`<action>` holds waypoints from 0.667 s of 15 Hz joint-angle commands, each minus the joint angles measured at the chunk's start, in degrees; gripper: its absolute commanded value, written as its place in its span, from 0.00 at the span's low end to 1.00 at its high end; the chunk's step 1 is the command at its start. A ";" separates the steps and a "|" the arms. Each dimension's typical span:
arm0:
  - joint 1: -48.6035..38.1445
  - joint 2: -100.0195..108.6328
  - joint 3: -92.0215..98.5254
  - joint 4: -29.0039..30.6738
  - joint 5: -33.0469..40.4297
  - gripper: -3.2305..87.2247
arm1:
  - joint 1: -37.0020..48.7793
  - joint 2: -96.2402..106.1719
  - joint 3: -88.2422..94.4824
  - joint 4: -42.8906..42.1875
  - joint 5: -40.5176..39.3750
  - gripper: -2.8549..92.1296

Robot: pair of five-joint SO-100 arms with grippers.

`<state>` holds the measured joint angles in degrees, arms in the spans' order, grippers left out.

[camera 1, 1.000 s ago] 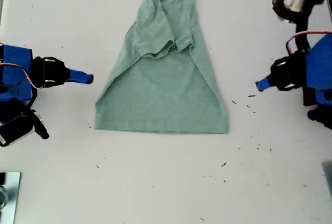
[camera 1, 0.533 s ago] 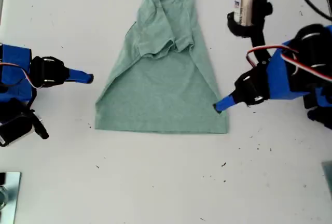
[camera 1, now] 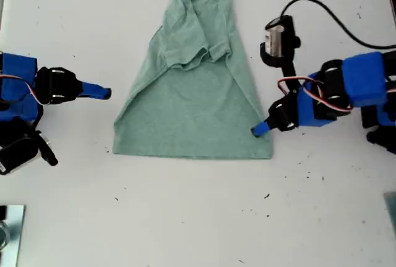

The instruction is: Fold t shirt

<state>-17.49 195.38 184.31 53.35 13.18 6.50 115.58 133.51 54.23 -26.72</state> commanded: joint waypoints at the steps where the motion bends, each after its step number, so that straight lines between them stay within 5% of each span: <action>1: 0.62 0.44 0.79 0.09 -0.18 0.03 | 1.41 -3.25 6.50 -8.53 0.79 0.06; 5: 0.53 0.79 0.79 0.26 -0.18 0.03 | -1.76 -4.57 1.32 -1.14 1.58 0.02; 8: 0.62 1.41 0.88 0.53 0.00 0.03 | -2.90 -1.93 -19.78 30.23 0.97 0.02; 10: 0.62 2.37 1.05 0.97 0.18 0.03 | -2.46 -5.98 -34.10 40.43 0.09 0.02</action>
<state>-17.49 197.14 184.31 54.14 13.18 4.39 110.83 109.69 88.24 -26.10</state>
